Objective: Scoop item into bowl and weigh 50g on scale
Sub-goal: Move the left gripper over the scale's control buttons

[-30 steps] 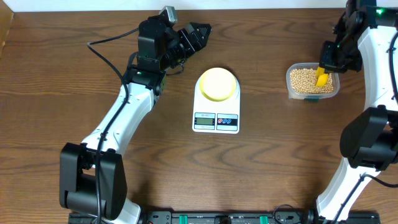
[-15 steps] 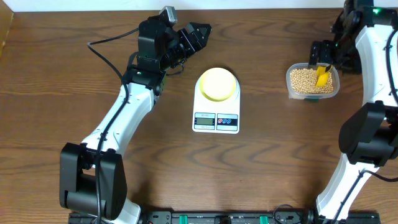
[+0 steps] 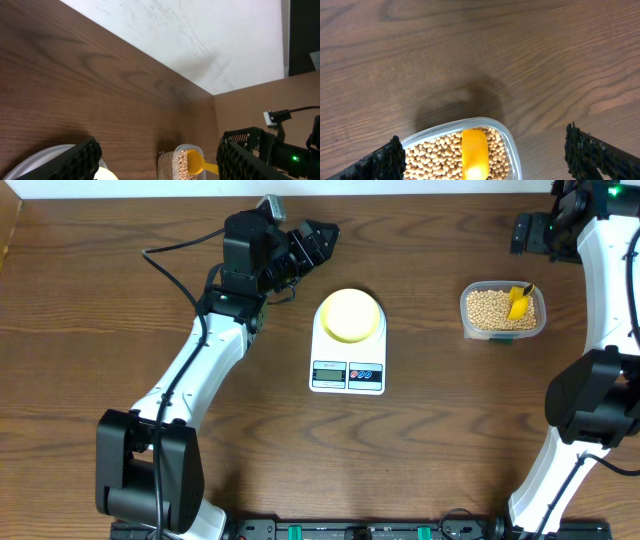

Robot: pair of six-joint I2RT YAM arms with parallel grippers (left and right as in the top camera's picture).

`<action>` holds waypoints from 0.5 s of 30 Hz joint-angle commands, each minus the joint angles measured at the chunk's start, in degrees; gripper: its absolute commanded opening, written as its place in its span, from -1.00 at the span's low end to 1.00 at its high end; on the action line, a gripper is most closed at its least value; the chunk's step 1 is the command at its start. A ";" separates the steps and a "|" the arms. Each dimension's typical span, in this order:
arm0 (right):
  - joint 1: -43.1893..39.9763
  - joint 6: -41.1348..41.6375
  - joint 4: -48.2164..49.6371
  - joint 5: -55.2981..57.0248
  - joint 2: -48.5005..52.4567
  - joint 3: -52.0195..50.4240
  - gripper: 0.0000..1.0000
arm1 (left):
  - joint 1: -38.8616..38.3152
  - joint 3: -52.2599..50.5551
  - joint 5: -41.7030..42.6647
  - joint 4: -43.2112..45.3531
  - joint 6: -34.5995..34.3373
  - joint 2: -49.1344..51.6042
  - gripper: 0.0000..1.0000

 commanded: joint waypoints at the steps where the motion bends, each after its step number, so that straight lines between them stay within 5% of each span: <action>1: -0.24 -0.72 0.13 1.42 -0.07 0.94 0.99 | 0.00 0.52 0.61 0.13 0.81 -0.13 0.51; 4: -0.24 -0.72 0.11 1.42 -0.04 0.94 0.99 | 0.00 0.52 1.33 0.02 1.75 -0.13 0.51; 9: -0.24 -0.74 0.13 1.42 -0.04 0.94 0.98 | 0.00 0.57 13.88 2.56 16.50 -0.59 0.54; 10: -0.24 -0.72 0.13 1.42 -0.04 0.94 0.99 | 0.17 0.70 16.76 1.68 18.95 -0.98 0.91; 15: -0.24 -0.72 0.11 1.42 -0.04 0.94 0.99 | 1.25 4.90 20.00 -14.78 28.74 -2.86 0.95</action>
